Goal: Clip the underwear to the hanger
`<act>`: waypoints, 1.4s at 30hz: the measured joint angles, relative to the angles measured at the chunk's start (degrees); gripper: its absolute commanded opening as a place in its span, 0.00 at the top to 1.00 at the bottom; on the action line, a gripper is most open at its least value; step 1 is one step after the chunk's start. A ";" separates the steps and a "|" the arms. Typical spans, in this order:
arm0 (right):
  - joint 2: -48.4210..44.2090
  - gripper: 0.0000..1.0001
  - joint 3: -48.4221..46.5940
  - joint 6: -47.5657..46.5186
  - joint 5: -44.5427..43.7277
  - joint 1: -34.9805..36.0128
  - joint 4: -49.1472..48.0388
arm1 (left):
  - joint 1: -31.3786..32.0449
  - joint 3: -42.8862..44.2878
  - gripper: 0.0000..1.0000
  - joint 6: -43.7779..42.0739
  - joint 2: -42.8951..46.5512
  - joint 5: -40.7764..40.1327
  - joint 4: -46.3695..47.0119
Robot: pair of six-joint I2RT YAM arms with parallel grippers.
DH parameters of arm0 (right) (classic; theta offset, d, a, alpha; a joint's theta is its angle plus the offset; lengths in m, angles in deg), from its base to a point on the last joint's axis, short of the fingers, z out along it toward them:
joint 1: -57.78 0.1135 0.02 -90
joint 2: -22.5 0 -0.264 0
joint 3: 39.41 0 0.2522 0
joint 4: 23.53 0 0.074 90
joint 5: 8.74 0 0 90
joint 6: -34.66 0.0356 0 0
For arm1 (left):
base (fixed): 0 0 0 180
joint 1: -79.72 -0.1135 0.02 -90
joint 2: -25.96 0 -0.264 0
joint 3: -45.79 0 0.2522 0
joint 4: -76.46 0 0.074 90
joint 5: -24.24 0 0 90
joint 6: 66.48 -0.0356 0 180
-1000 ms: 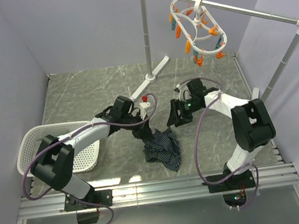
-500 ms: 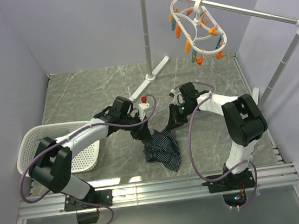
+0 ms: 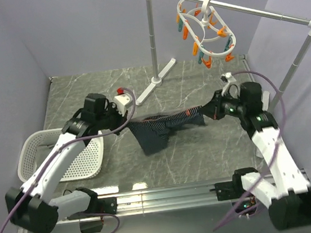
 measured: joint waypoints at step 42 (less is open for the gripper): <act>27.32 0.76 5.29 3.13 -15.65 -2.14 -17.20 | -1.36 25.79 0.77 0.07 -47.23 -4.42 -8.74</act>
